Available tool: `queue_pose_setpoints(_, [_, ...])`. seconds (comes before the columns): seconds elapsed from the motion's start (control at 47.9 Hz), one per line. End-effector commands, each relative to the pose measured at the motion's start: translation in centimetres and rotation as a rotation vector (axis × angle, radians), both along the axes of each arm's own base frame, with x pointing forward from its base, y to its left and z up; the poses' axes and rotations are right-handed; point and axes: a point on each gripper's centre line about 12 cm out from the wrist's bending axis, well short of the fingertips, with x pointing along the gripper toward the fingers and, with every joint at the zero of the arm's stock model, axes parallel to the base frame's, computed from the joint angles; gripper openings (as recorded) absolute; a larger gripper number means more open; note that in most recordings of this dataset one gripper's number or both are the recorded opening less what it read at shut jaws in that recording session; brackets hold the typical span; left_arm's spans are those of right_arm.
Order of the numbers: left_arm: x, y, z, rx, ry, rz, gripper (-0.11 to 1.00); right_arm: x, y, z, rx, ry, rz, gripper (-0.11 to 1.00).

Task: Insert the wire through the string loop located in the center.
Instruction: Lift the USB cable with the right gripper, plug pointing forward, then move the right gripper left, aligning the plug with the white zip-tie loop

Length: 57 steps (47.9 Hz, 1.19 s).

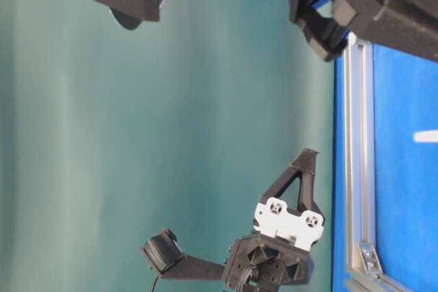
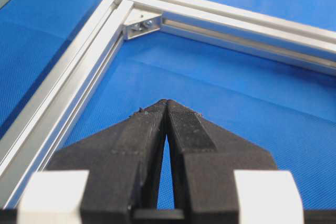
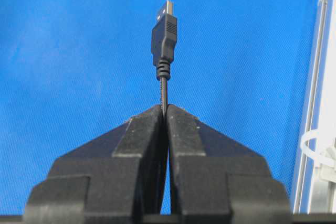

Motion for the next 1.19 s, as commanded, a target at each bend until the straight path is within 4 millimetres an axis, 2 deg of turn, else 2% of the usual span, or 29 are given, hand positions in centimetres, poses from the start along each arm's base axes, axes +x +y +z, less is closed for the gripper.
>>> queue_pose_setpoints(0.0, [0.2, -0.1, 1.4, 0.014, -0.039, -0.006, 0.0, 0.3, 0.1, 1.5, 0.015, -0.044, -0.001, -0.03])
queue_pose_setpoints(0.543, [0.1, -0.1, 1.3, 0.012, -0.033, -0.006, 0.0, -0.2, -0.2, 1.3, 0.01, -0.034, -0.002, -0.03])
queue_pose_setpoints(0.982, [0.1, -0.1, 1.3, 0.011, -0.033, -0.005, 0.0, -5.1, -1.8, 0.3, 0.001, 0.02, -0.011, -0.03])
queue_pose_setpoints(1.17, [0.1, -0.1, 1.4, 0.013, -0.035, -0.006, 0.0, -6.5, -2.4, 0.0, 0.011, 0.036, -0.029, -0.03])
